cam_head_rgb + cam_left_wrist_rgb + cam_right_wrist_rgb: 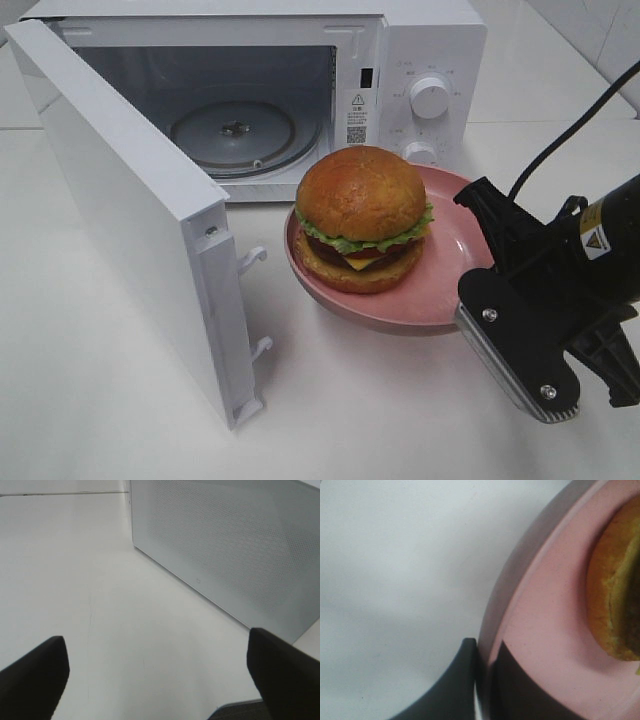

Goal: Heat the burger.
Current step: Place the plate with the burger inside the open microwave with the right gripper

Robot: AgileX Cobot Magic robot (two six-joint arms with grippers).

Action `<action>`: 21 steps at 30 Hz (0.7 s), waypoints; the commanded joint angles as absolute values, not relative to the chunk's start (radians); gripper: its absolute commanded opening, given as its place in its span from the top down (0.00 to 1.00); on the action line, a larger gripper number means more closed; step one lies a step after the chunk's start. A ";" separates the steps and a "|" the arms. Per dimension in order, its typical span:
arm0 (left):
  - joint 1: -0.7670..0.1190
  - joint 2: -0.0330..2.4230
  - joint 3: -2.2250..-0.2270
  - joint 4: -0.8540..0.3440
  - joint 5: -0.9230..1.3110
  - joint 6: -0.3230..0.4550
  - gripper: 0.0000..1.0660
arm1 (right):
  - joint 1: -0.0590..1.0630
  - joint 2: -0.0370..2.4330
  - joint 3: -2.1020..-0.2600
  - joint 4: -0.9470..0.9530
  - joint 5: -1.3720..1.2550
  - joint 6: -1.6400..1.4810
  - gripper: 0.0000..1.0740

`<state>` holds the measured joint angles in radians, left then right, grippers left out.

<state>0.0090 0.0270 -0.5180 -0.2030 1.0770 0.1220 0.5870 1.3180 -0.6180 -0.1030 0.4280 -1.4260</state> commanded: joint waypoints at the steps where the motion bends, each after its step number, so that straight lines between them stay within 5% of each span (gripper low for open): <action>1: 0.007 0.028 -0.517 -0.200 1.074 0.122 0.17 | 0.601 1.321 -0.646 -0.092 0.361 -1.435 1.00; 21: 0.007 0.028 -0.517 -0.200 1.074 0.122 0.17 | 0.632 1.493 -0.840 -0.085 0.335 -1.435 1.00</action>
